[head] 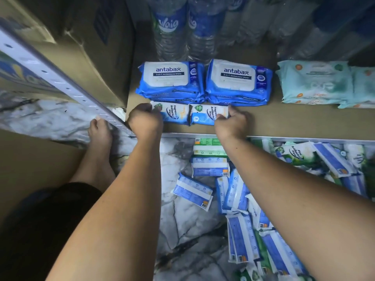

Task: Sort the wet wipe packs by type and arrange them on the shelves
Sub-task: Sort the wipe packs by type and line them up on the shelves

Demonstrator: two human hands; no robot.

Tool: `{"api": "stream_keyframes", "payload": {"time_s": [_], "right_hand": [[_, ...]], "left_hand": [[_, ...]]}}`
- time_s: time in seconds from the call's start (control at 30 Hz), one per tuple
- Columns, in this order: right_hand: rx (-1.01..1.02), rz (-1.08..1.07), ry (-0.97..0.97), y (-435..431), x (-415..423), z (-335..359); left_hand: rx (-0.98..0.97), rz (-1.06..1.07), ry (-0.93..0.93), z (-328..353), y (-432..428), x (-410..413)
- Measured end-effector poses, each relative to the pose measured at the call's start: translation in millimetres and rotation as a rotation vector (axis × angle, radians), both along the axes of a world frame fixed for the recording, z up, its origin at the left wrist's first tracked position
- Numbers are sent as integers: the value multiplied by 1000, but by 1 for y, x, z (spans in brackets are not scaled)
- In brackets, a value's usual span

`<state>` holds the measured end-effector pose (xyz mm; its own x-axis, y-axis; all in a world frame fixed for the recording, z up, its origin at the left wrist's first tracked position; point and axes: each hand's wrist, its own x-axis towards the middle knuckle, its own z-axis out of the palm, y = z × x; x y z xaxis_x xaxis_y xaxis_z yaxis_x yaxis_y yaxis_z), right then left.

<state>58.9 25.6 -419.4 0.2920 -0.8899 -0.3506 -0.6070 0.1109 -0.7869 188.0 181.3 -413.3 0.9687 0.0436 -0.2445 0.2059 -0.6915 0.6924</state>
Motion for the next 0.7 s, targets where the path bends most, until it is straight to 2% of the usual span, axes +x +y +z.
{"api": "stream_keyframes", "payload": {"time_s": [0.17, 0.33, 0.4, 0.47, 0.63, 0.7], "right_hand": [[17, -32, -2, 6, -35, 21], [-236, 12, -27, 21, -138, 41], [-346, 17, -20, 26, -183, 58], [-349, 12, 7, 32, -227, 68], [-43, -49, 213, 44, -315, 73], [-46, -5, 311, 52, -344, 70]], "left_hand": [[-38, 15, -78, 8, 8, -16], [-34, -99, -219, 24, 16, -90], [-50, -83, -117, 29, 20, -129], [-85, -113, 48, 30, 25, -166], [-127, -265, 412, 51, 39, -258], [-109, -291, 487, 54, 47, -290]]}}
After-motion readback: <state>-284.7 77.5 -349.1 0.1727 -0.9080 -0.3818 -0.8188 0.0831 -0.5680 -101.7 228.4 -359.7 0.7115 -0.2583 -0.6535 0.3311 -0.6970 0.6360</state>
